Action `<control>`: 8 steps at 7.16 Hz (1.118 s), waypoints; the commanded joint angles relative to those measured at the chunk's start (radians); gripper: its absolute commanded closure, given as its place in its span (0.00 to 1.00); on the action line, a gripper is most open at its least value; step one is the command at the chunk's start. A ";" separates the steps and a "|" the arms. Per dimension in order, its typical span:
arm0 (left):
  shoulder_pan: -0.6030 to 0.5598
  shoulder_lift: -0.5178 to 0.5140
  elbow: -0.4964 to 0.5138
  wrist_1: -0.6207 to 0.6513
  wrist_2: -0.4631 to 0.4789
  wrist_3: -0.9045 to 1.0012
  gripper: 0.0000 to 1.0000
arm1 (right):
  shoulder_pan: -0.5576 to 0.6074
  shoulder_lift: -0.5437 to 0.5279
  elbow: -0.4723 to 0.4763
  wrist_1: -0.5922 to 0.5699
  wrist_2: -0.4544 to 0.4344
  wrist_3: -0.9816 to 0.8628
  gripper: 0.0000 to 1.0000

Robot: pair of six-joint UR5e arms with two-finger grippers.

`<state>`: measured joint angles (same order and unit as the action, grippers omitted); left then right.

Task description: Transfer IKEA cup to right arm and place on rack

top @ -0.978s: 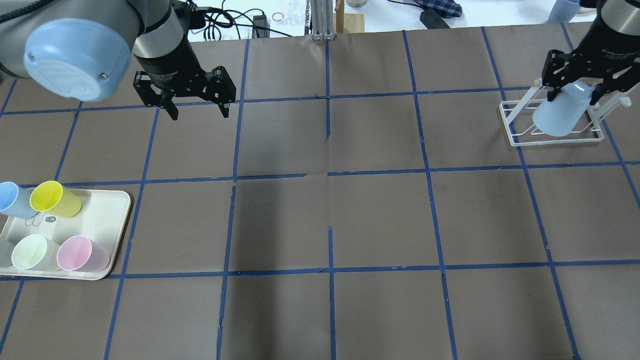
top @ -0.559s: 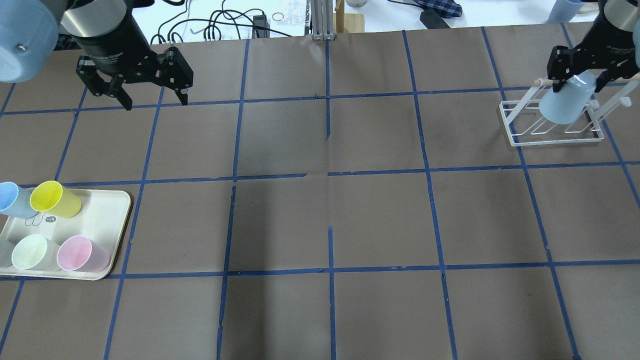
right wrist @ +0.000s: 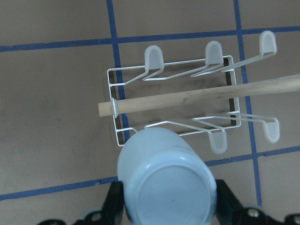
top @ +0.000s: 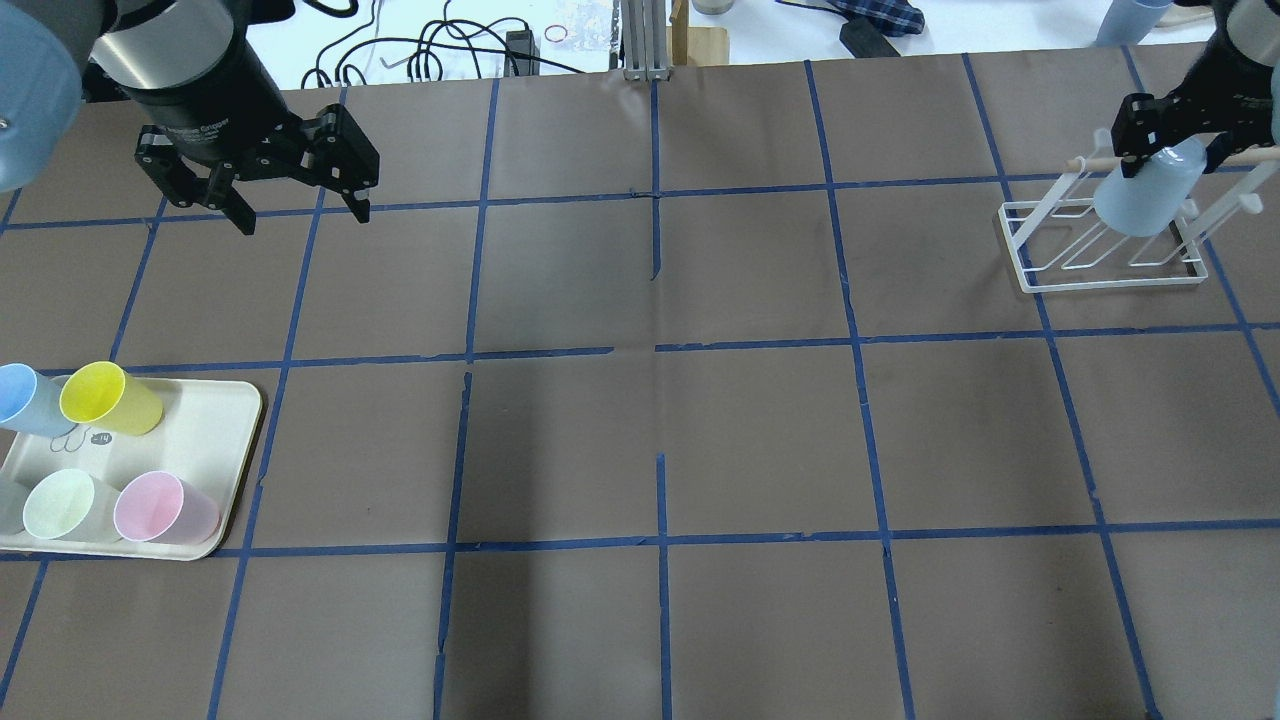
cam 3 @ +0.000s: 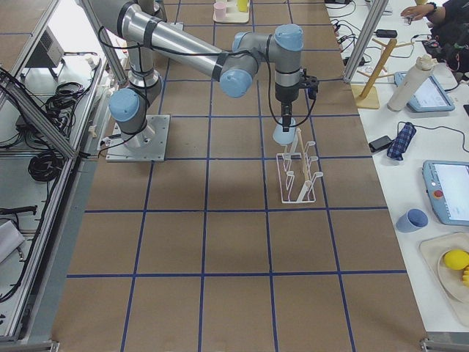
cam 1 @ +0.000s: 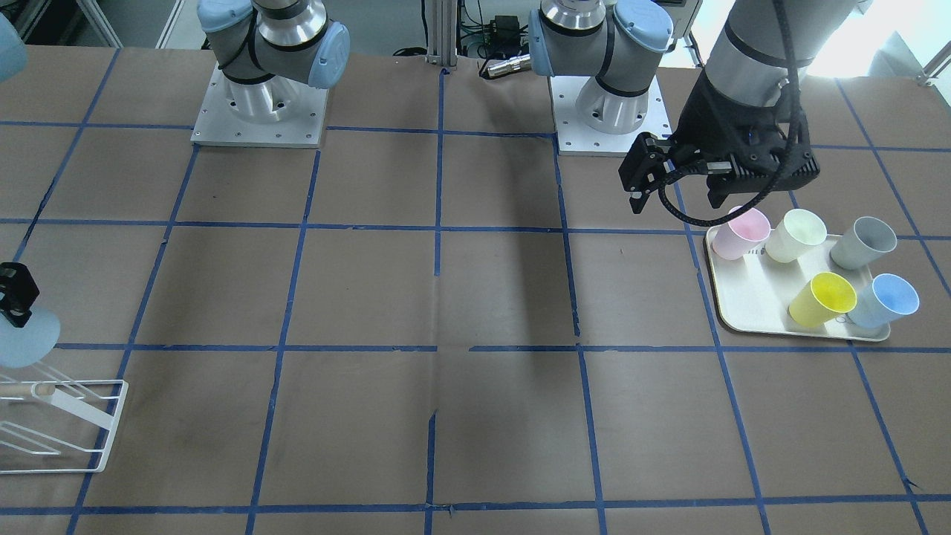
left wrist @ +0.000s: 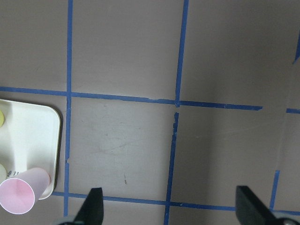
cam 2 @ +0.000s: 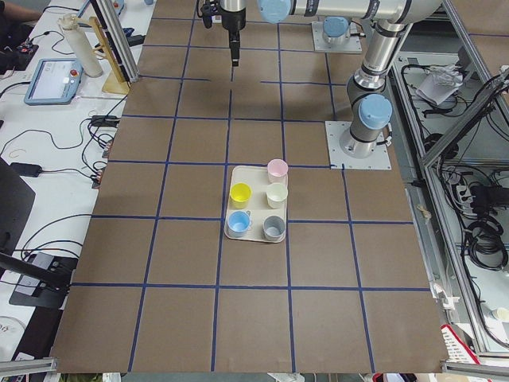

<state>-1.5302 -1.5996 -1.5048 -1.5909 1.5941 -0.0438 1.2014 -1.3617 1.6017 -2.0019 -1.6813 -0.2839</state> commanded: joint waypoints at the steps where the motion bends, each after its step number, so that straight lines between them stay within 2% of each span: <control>1: -0.001 0.020 -0.014 0.002 0.000 0.001 0.00 | -0.002 0.025 0.001 -0.035 0.002 -0.008 0.90; 3: -0.001 0.021 -0.014 0.002 -0.002 -0.002 0.00 | -0.002 0.039 0.003 -0.041 0.002 -0.008 0.89; 5: 0.001 0.018 -0.015 0.002 0.001 0.001 0.00 | -0.003 0.070 0.001 -0.041 0.002 -0.006 0.83; 6: 0.001 0.020 -0.014 0.002 0.000 0.001 0.00 | -0.003 0.081 0.003 -0.072 0.002 -0.006 0.72; 7: 0.007 0.015 -0.014 0.002 -0.002 -0.001 0.00 | -0.003 0.096 0.003 -0.083 0.000 -0.008 0.14; 8: 0.005 0.016 -0.015 0.002 -0.002 -0.001 0.00 | -0.003 0.099 0.000 -0.083 0.000 -0.006 0.00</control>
<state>-1.5256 -1.5827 -1.5191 -1.5892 1.5929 -0.0441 1.1982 -1.2723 1.6037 -2.0772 -1.6807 -0.2906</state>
